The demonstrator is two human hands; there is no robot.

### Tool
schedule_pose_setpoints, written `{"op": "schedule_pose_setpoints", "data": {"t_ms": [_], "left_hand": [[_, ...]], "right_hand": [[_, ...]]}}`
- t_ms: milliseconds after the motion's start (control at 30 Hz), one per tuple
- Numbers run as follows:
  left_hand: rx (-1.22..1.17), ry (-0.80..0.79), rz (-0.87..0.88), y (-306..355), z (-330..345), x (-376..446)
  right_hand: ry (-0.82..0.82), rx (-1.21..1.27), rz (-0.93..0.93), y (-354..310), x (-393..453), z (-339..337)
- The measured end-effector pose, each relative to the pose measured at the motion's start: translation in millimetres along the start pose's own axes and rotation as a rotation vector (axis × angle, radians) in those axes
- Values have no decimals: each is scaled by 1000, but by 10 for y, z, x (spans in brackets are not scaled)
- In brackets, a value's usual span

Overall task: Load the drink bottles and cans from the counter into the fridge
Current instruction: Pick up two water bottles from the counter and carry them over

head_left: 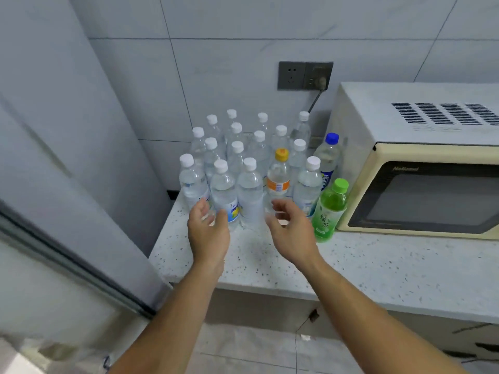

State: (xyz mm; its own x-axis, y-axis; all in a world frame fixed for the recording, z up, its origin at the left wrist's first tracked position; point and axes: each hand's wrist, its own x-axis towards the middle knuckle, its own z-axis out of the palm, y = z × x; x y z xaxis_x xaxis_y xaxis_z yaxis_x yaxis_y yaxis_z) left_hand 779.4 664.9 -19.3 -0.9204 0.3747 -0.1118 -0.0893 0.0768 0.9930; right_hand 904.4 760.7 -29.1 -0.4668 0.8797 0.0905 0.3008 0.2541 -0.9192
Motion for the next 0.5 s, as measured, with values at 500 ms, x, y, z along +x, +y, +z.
{"op": "schedule_pose_setpoints", "data": {"t_ms": [500], "left_hand": [[437, -39, 147, 215, 501, 817]], "right_hand": [[-238, 45, -171, -263, 1188, 327]]}}
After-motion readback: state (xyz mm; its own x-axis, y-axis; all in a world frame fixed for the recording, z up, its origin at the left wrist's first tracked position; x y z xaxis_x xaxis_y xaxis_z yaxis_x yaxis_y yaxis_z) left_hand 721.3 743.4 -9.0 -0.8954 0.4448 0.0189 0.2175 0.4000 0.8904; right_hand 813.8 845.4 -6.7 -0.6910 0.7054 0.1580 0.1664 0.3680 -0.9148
